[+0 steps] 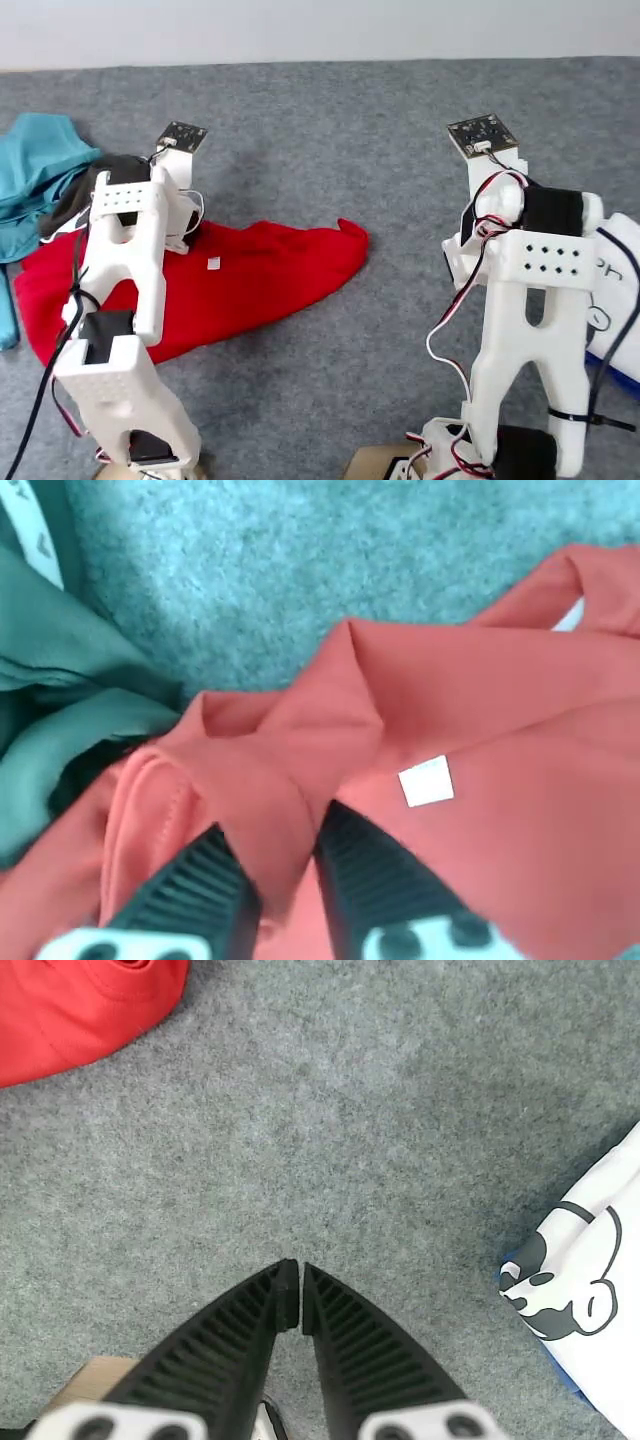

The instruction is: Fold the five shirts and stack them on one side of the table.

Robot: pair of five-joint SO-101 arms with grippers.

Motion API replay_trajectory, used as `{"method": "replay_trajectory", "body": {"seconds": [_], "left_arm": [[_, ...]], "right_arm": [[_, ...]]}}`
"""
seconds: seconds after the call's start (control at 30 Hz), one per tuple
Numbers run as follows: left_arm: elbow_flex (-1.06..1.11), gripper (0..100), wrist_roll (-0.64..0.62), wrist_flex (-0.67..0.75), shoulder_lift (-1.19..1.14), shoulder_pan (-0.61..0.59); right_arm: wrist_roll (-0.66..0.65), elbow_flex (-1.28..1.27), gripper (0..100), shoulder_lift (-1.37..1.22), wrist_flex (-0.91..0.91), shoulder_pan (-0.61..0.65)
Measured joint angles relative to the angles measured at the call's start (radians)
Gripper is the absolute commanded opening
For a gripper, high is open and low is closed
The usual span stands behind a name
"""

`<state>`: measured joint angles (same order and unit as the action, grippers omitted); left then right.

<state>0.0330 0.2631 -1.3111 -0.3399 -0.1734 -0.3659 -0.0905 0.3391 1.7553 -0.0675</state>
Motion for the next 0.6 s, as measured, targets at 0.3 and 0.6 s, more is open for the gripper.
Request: {"method": "replay_trajectory", "body": {"seconds": [0.3,0.6], "left_arm": [[-0.479,0,0.0,-0.371,0.008,0.0],[-0.522,0,0.002,-0.417,0.269,-0.057]], "right_arm": [[0.0,0.0,1.0,0.0,0.0,0.0],[0.0,0.0,1.0,0.0,-0.008,0.133]]}}
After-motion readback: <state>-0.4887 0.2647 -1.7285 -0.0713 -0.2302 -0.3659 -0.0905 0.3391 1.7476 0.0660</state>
